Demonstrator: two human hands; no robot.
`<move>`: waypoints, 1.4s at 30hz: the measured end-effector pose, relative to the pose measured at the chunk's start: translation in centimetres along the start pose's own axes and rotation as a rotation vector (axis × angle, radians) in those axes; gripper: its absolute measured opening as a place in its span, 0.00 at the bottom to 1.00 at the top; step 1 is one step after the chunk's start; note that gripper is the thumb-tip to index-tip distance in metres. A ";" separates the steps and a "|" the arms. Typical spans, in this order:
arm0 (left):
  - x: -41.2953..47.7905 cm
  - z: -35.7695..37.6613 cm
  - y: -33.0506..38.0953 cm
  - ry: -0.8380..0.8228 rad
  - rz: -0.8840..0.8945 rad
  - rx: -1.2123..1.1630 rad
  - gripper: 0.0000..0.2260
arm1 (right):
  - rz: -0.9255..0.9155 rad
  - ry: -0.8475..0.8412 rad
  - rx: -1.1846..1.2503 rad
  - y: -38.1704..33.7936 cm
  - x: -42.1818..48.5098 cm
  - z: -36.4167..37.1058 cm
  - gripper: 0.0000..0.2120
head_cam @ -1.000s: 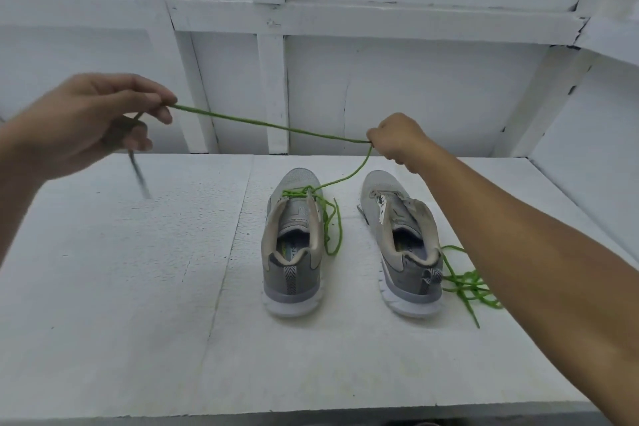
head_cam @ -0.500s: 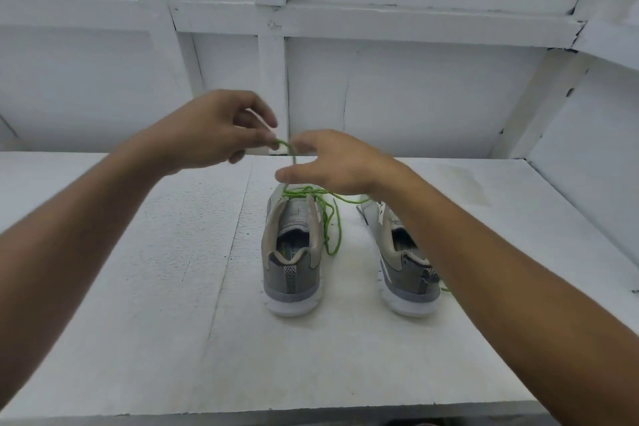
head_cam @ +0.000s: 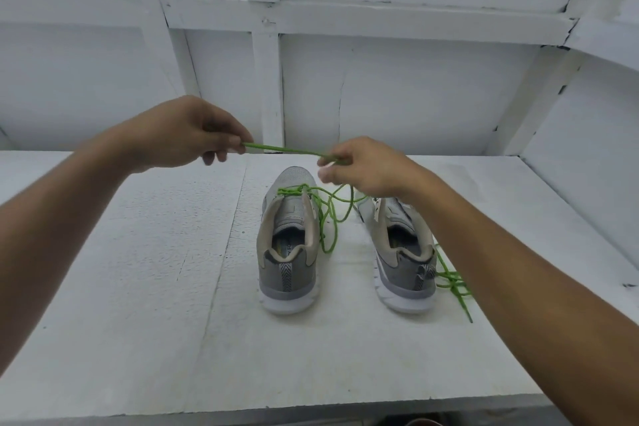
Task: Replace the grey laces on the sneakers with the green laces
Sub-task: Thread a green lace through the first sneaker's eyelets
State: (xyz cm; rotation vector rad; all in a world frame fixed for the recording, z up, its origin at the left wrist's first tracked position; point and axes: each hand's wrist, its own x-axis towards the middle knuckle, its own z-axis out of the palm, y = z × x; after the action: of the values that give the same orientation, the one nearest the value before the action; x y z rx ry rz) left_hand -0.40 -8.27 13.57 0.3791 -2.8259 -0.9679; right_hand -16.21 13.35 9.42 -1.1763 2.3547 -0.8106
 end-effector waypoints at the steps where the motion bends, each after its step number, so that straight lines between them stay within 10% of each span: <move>1: 0.2 0.4 0.3 0.009 0.006 0.007 0.05 | -0.008 -0.025 -0.067 -0.2 0.0 0.2 0.26; 13: 1.9 3.9 2.7 0.040 0.035 0.024 0.08 | -0.146 0.155 0.679 -1.6 0.8 4.6 0.04; 27: 5.6 11.9 -5.1 -0.020 -0.505 -0.268 0.19 | 0.119 0.229 0.221 1.5 7.6 7.9 0.06; 42: 6.2 12.1 -6.5 -0.041 -0.532 -0.466 0.06 | 0.229 0.139 -0.040 2.4 10.2 10.4 0.08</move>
State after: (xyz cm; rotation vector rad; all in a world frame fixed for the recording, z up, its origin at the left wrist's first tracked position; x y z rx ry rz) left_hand -7.55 -7.94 0.32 1.0779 -2.4505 -1.6912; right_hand -17.62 2.83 -0.91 -0.8680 2.5706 -0.7908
